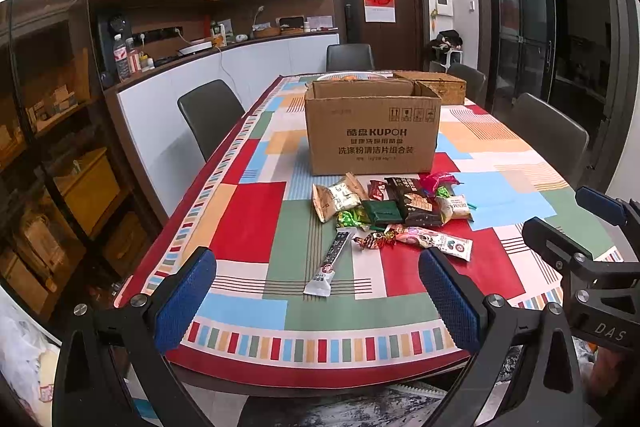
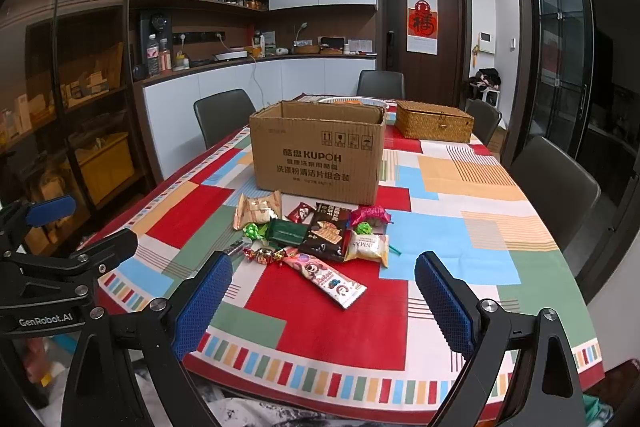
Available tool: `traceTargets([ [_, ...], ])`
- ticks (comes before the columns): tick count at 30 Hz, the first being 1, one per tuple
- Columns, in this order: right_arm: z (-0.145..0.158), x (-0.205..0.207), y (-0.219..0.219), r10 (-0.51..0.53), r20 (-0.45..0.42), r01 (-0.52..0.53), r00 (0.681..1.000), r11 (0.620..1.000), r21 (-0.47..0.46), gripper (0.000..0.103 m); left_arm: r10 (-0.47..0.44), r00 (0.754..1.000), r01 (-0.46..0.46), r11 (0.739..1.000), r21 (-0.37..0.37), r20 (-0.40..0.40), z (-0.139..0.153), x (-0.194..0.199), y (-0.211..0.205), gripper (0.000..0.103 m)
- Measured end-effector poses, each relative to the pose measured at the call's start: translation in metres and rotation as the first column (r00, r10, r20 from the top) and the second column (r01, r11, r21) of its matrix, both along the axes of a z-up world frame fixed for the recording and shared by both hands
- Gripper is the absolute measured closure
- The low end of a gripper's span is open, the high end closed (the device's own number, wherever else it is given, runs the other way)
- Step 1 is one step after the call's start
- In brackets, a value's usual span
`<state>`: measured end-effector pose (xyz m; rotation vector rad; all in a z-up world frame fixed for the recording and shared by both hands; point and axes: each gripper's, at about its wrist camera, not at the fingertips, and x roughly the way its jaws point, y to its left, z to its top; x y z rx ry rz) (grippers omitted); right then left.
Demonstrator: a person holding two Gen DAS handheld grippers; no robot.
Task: Organize snacks
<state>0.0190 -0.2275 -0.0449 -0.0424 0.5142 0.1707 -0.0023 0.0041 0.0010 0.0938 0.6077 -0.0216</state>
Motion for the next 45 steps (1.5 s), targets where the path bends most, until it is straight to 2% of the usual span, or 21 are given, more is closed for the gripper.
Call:
traceTargets([
  [36,-0.0028,0.0003,0.002,-0.001,0.004,0.001,1.0,1.0,-0.003,0.009,-0.004,1.0,0.004,1.0,-0.001,-0.002,-0.0012,-0.0003,-0.0024,0.0],
  [45,-0.0081,0.0047,0.0038,0.0,-0.012,0.0,1.0,1.0,-0.01,0.009,-0.004,1.0,0.003,1.0,-0.008,-0.031,-0.0076,0.0072,0.001,0.0],
])
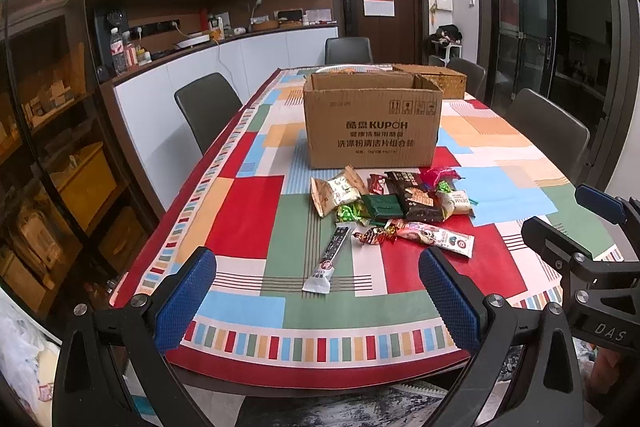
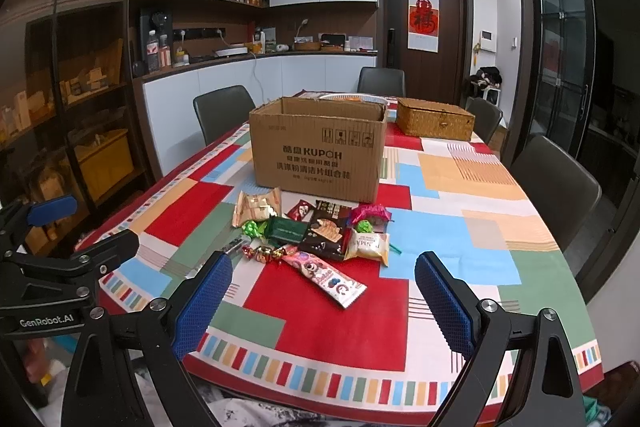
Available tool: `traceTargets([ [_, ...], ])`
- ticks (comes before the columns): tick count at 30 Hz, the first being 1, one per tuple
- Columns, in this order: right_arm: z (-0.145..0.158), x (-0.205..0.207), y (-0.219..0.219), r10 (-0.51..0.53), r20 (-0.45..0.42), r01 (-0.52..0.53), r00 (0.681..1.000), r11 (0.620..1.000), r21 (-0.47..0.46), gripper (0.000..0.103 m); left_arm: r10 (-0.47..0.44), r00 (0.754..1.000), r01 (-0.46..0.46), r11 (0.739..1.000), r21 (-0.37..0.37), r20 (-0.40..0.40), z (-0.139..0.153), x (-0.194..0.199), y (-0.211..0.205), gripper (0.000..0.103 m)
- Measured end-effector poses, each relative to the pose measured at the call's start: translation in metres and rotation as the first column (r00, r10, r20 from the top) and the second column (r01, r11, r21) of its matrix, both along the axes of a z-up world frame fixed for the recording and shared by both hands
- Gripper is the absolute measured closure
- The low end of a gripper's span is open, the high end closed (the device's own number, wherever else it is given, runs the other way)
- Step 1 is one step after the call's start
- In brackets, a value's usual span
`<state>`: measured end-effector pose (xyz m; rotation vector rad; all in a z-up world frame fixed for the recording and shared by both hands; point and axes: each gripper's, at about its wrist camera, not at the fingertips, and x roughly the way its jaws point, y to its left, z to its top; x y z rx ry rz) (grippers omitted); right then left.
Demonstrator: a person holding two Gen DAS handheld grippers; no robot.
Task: Organize snacks
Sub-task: 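Grasp the white stick snack with the left tool while the right tool grasps the pink Lotso bar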
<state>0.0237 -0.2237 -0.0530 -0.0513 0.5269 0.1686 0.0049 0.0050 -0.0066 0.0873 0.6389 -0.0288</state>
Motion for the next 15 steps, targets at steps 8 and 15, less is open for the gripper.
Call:
traceTargets([
  [8,-0.006,0.017,0.009,0.029,-0.06,-0.031,0.998,0.999,-0.034,0.009,-0.025,0.997,0.026,1.0,0.011,-0.07,-0.014,0.019,0.006,0.0],
  [15,-0.018,0.055,0.02,0.079,-0.139,-0.093,0.987,0.991,-0.096,0.009,-0.066,0.99,0.071,0.997,0.033,-0.126,-0.031,0.046,0.006,0.003],
])
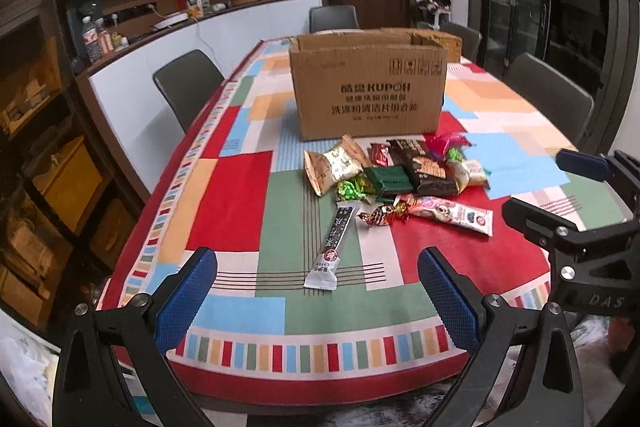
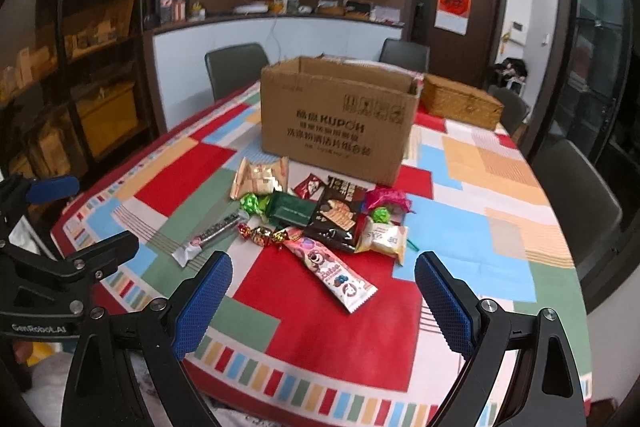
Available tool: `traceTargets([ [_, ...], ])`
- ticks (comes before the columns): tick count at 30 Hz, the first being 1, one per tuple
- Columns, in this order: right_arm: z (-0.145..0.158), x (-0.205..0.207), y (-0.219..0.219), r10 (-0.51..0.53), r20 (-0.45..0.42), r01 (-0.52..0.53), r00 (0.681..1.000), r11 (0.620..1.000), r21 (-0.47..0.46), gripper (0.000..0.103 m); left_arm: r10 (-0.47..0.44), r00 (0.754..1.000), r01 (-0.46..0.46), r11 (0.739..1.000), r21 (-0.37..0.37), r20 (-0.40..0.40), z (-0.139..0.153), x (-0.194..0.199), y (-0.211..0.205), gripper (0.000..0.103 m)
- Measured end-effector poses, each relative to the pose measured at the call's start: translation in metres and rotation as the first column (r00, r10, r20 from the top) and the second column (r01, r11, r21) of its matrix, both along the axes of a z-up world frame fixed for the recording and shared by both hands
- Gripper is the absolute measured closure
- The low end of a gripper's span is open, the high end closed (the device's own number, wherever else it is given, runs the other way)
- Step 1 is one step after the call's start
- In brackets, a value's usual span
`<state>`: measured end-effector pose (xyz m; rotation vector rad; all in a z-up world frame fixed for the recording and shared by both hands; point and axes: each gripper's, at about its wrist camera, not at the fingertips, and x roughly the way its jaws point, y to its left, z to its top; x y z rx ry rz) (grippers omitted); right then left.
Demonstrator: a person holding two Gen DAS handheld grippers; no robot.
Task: Organize snacks
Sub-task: 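Grasp the white stick snack with the left tool while the right tool grasps the pink Lotso bar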
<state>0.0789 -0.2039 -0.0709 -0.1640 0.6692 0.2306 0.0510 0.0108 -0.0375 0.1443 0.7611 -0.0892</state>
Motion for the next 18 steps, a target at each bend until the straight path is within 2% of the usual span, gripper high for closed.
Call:
traceTargets([
  [8,-0.029,0.043,0.003,0.046,-0.127,-0.046,0.991,0.999,0.003,0.01,-0.059,0.996,0.059,0.998,-0.005,-0.063,-0.019,0.036,-0.007,0.021],
  [14,-0.048,0.07,0.003,0.055,-0.203,-0.059,0.978,0.998,-0.013,0.022,-0.094,0.98,0.082,0.994,-0.076,-0.175,-0.043,0.07,-0.007,0.035],
  [18,-0.062,0.086,0.007,0.072,-0.245,-0.082,0.967,0.996,-0.031,0.026,-0.103,0.971,0.088,0.993,-0.08,-0.217,-0.057,0.086,-0.008,0.041],
])
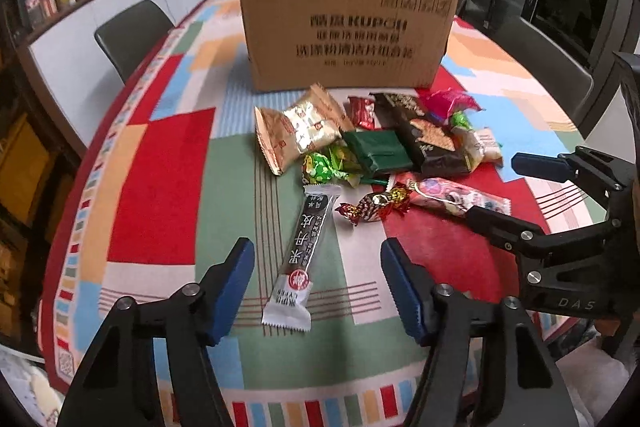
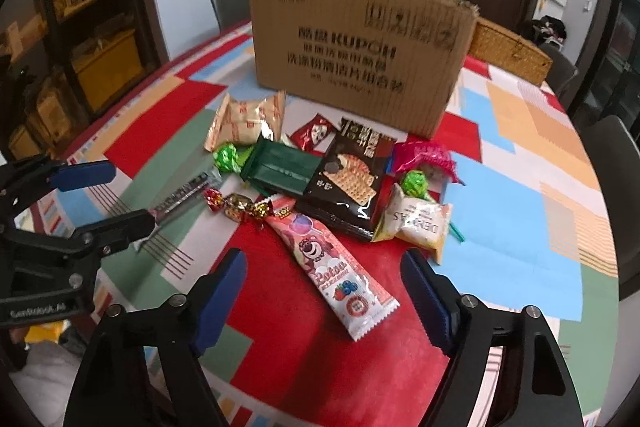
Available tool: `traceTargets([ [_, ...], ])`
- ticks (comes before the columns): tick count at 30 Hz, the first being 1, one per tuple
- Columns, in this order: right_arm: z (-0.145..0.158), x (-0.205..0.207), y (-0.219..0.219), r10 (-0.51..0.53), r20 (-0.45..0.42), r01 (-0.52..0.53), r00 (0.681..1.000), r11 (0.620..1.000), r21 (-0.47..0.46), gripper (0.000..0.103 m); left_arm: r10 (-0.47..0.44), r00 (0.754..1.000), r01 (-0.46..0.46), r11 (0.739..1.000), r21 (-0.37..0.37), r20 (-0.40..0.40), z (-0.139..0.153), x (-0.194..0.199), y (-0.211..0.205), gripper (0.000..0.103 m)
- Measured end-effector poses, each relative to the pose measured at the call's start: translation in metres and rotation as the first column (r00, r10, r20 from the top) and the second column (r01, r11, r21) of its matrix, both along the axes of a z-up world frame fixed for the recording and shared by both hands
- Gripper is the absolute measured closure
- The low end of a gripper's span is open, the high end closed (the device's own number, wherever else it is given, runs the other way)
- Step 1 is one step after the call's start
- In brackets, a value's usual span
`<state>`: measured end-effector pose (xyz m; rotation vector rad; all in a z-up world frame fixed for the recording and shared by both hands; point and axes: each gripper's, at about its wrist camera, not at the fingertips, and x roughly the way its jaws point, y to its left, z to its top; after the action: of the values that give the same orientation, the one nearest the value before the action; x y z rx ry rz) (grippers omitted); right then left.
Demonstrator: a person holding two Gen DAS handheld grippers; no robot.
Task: Organize snacks
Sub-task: 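Grasp the white stick snack with the left tool while the right tool grasps the pink Lotso bar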
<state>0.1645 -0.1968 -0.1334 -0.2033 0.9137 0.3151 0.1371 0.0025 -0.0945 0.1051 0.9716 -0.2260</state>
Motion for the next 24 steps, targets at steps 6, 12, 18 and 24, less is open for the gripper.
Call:
traceTargets([
  [6,-0.021,0.022,0.002,0.024,-0.076,-0.024,0.997,1.0,-0.004,0.037,-0.011,0.998,0.011,1.0,0.003,-0.064,-0.018,0.02,-0.001,0.054],
  [12,-0.031,0.034,0.003,0.032,-0.119,-0.032,0.992,0.999,0.004,0.042,-0.02,0.994,0.019,1.0,-0.008,-0.11,-0.03,0.032,-0.002,0.063],
  [18,-0.037,0.041,0.004,0.046,-0.142,-0.044,0.989,0.999,0.016,0.046,-0.014,0.992,0.012,1.0,-0.021,-0.126,-0.036,0.04,-0.001,0.069],
  [24,-0.042,0.045,0.011,0.06,-0.16,-0.058,0.985,0.998,0.019,0.053,-0.01,0.992,0.005,0.999,-0.035,-0.128,-0.039,0.044,0.001,0.073],
])
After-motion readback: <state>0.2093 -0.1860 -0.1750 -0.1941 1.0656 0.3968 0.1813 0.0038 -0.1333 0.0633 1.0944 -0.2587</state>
